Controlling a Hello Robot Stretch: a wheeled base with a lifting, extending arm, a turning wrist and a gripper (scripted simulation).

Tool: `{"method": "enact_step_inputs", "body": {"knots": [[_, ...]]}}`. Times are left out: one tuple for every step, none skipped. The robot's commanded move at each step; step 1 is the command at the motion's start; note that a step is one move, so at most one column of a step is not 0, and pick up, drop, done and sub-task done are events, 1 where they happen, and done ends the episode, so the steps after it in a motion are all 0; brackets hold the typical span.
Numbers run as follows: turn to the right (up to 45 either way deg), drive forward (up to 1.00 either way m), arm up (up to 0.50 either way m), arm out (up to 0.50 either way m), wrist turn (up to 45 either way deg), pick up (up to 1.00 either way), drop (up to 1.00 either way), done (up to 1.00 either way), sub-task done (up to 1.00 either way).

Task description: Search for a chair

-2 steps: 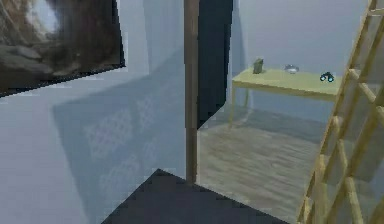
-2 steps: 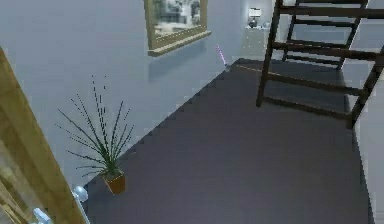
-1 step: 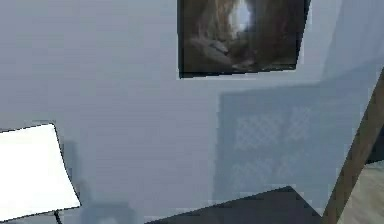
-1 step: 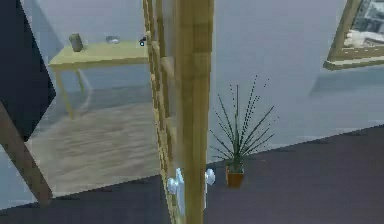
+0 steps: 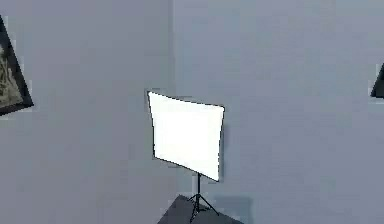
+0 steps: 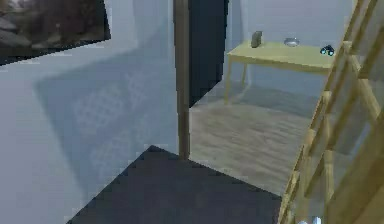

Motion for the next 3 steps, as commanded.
{"method": "enact_step_inputs", "body": {"knots": [[-45.0, 0.0, 0.0, 0.0, 0.0, 0.0, 0.0, 0.0, 0.0], [-15.0, 0.0, 0.0, 0.0, 0.0, 0.0, 0.0, 0.0, 0.0], [0.0, 0.05, 0.0, 0.0, 0.0, 0.0, 0.0, 0.0, 0.0]]}}
